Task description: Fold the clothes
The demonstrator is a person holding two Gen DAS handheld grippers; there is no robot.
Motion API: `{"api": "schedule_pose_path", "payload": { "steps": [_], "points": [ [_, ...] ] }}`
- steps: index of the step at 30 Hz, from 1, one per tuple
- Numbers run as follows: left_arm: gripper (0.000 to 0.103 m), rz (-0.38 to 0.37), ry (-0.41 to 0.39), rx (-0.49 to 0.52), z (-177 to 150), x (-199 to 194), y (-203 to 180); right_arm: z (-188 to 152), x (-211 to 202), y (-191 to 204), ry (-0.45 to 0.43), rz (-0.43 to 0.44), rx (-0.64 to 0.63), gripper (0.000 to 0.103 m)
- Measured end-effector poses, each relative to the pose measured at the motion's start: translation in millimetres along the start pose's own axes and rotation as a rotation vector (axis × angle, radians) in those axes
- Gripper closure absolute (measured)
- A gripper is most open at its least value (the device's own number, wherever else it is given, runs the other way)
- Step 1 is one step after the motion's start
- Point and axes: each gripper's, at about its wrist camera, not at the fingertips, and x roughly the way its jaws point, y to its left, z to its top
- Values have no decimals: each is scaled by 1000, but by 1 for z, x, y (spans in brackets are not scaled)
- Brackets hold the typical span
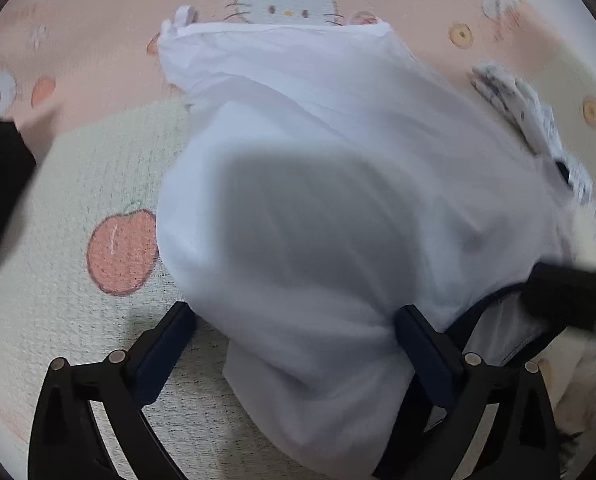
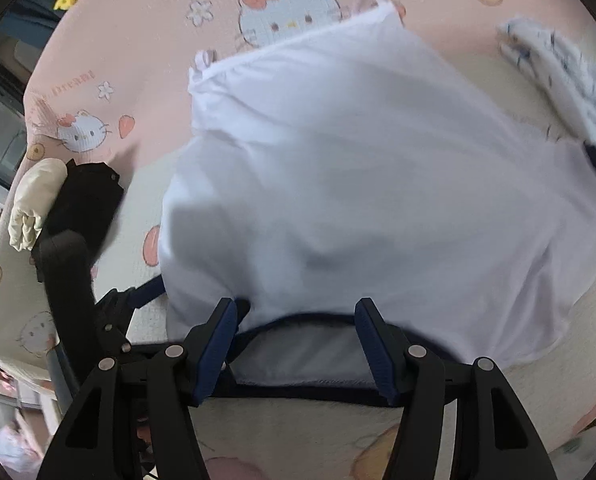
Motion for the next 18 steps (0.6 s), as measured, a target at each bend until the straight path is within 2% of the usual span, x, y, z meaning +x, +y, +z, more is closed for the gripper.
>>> {"api": "schedule_pose_path", "payload": {
  "steps": [7,10,13,15,16,18],
  "points": [
    [2,16,10,11,0,0,-6,1,17,4,49,4,28,42],
    [4,-38,10,-41,0,-6,2,1,20,6,59,-7,30,42],
    [14,-115,3,-128,0,-12,19,4,16,8,30,-33,17,42],
    [26,-179,5,-224,1,-13,37,5,13,12,12,-72,-18,42],
    [36,-210,6,-272,1,-14,45,6,13,13,5,-89,-35,42],
    [41,-273,12,-354,4,-15,62,6,13,18,-3,-120,-69,42]
  ]
}}
